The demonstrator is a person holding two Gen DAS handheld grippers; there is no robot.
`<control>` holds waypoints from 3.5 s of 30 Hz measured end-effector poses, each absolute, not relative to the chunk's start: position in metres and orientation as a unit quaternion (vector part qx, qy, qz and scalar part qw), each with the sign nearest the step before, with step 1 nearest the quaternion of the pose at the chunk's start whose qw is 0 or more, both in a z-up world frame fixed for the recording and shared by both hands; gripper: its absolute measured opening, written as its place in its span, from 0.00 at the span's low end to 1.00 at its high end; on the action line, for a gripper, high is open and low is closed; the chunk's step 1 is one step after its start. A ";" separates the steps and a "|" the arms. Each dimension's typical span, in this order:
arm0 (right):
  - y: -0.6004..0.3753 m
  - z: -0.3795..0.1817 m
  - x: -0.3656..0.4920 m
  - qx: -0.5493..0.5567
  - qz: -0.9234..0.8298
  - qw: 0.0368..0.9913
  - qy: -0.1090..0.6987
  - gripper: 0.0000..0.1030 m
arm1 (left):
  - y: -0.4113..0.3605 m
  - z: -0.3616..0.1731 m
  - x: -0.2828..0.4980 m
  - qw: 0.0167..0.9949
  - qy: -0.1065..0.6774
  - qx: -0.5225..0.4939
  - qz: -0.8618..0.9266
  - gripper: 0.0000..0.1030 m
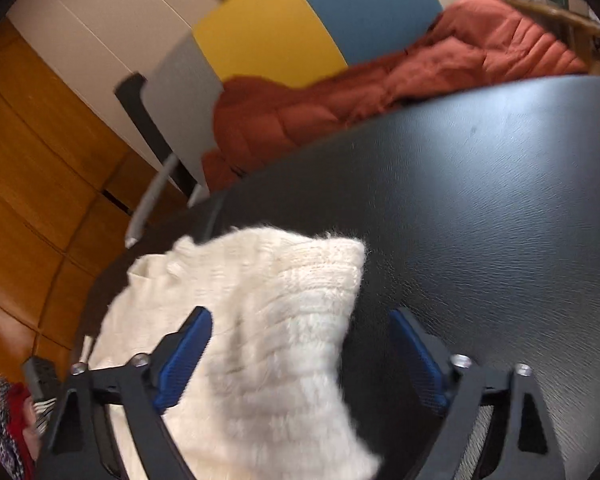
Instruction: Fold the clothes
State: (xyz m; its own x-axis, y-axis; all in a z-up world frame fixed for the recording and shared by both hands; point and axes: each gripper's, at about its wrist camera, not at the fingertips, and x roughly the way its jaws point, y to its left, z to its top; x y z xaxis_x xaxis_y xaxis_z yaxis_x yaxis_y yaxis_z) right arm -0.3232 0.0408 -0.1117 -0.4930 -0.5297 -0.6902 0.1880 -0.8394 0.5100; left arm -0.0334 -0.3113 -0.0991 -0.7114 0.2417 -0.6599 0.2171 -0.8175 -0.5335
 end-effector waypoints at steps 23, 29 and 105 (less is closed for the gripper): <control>0.048 -0.114 -0.303 0.418 -0.890 0.123 -0.134 0.42 | -0.326 -0.071 -0.041 -0.090 -0.252 -0.353 0.897 0.40; 0.032 -0.078 -0.273 0.375 -0.904 0.176 -0.103 0.42 | -0.299 -0.067 -0.029 -0.062 -0.209 -0.347 0.912 0.46; -0.028 -0.127 -0.264 0.401 -0.893 0.197 0.047 1.00 | -0.185 -0.062 -0.207 0.068 -0.132 -0.396 0.906 0.32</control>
